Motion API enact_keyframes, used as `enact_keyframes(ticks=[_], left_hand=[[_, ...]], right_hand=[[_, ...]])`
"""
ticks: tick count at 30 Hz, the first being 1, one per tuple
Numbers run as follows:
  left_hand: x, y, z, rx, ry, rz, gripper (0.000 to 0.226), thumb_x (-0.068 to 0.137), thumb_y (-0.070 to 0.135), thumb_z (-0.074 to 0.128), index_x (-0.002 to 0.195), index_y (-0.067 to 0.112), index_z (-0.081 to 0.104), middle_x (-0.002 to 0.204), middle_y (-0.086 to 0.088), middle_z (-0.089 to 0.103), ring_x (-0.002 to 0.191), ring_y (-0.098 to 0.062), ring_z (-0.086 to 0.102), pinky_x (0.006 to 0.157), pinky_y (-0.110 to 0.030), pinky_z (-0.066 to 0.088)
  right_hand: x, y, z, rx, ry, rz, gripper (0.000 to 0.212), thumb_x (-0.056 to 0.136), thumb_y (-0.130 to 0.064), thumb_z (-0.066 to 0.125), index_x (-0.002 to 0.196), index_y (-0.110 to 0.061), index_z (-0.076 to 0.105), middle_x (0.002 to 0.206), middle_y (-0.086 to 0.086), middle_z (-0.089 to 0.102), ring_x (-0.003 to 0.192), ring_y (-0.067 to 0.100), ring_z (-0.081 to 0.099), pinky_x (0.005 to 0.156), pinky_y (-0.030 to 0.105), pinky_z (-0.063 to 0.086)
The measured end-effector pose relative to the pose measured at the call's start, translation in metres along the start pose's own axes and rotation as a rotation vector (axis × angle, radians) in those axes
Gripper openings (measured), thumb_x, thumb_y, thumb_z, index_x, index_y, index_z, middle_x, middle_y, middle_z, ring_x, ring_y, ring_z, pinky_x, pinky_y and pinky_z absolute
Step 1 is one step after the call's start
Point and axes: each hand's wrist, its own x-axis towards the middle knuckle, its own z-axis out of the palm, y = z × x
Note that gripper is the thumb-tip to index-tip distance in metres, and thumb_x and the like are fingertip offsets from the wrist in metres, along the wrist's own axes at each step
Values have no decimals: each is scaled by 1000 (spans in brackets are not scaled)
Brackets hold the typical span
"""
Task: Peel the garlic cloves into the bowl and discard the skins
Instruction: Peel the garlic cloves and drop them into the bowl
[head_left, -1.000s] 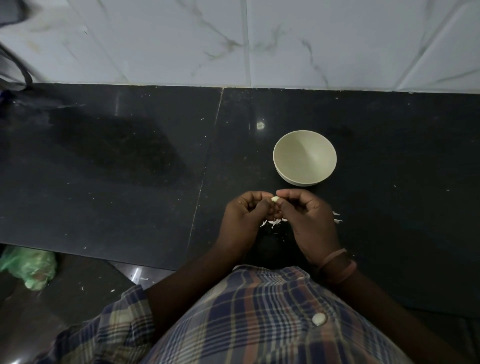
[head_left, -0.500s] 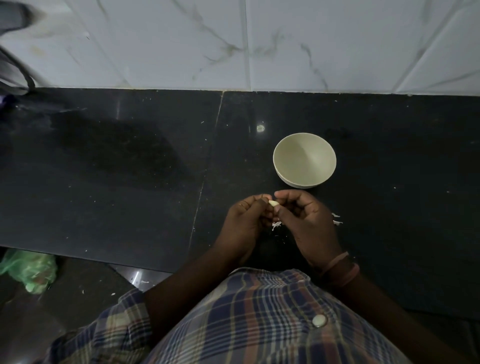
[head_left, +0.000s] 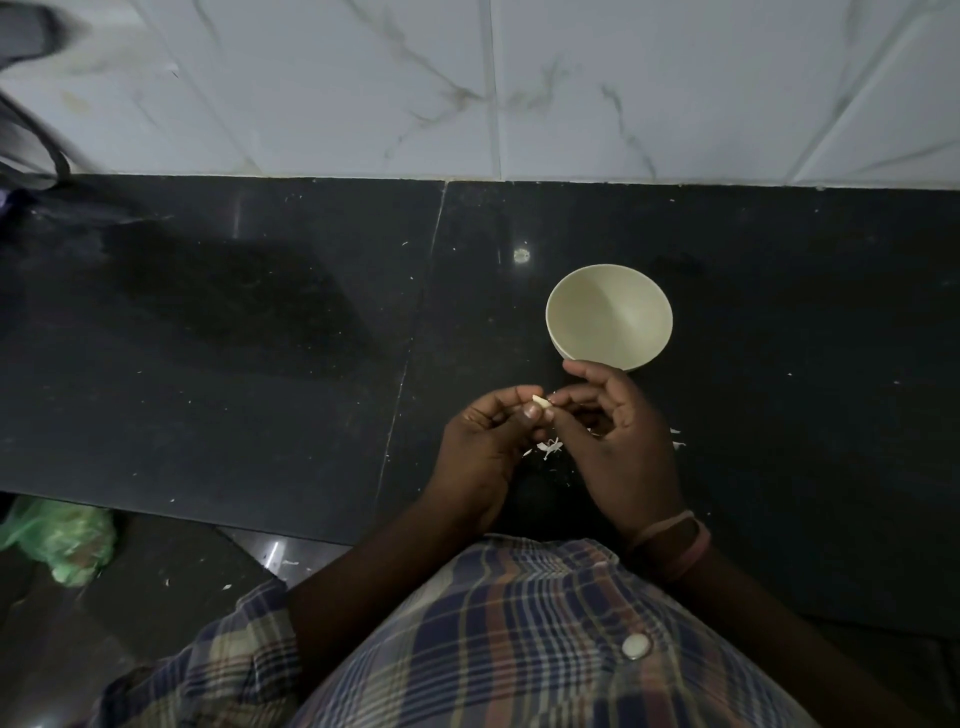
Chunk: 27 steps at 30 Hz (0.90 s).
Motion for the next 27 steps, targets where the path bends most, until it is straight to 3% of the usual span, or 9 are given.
enact_keyframes(ticks=[10,13,21,27], left_hand=[[-2,5,1,14,35,-4,22,82,4,69,104,5,74,95,-14,77,80,-19,75,72,-27,59],[-2,6,1,67,28,16,26,77,10,72,103,8,75,98,-17,77,85,-22,75,79,-31,60],[0,7,-1,121,22,1,31,74,15,75,103,7,76,103,-21,76,88,-24,74,89,-38,57],[0,6,2,58,-24,-19,22,77,9,73,98,7,78,105,-21,75,94,-26,74,84,-32,59]], right_hand=[[2,-9,1,-70,-2,-29,33,86,-7,73,114,-22,62,87,-8,73,81,9,71,79,39,59],[4,-8,0,-57,0,-26,35,84,-9,74,110,-25,59,85,-5,72,80,16,71,78,48,58],[8,-3,-3,-47,-23,12,29,80,-12,76,95,-26,56,84,1,70,80,21,70,74,55,58],[9,-5,-3,-39,2,46,32,81,-3,76,91,-19,50,82,10,69,74,30,68,70,49,59]])
